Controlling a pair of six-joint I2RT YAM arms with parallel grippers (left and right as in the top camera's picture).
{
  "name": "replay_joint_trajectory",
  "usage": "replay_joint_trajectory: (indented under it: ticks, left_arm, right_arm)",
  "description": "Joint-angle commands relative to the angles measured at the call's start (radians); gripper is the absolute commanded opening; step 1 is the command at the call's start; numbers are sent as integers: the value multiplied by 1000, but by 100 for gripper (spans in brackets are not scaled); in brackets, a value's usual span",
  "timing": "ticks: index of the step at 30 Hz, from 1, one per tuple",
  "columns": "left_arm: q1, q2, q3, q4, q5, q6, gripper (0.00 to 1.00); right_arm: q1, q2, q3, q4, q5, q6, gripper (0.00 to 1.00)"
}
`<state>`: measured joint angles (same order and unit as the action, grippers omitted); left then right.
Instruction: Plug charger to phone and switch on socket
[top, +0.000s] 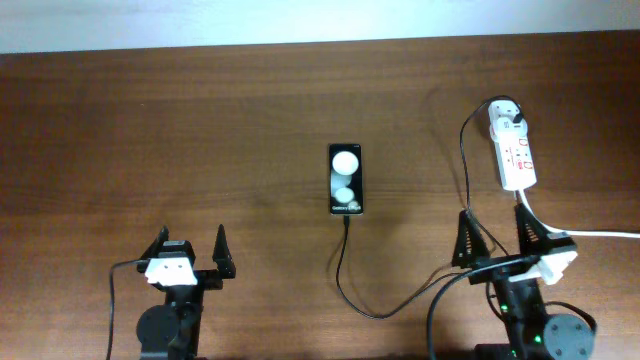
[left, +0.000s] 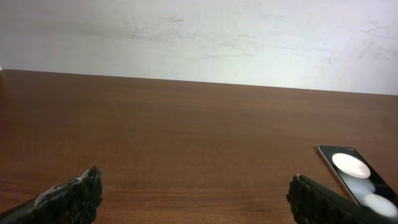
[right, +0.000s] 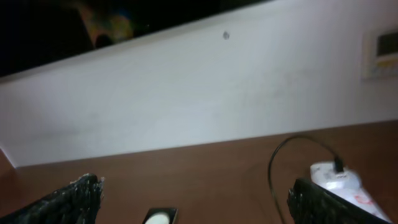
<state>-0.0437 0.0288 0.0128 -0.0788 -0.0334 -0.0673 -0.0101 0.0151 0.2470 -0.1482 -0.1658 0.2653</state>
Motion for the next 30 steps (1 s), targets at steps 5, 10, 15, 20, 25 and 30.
replay_joint_trajectory:
  ticks: [5, 10, 15, 20, 25, 30]
  left_arm:
    - [0, -4, -4, -3, -4, 16, 99]
    - [0, -4, -4, -3, -4, 16, 99]
    - [0, -4, -4, -3, -4, 16, 99]
    - [0, -4, -4, -3, -4, 16, 99]
    - [0, -4, -4, -3, -4, 16, 99]
    - [0, -4, -4, -3, -4, 16, 99]
  right_arm:
    - [94, -12, -226, 61, 100, -26, 99]
    - [94, -12, -241, 78, 119, -152, 99]
    - [93, -12, -241, 78, 119, -157, 99]
    - [93, -11, -241, 77, 118, -153, 99]
    - [93, -11, -241, 77, 118, -153, 99]
    - [93, -11, -241, 76, 118, -153, 99]
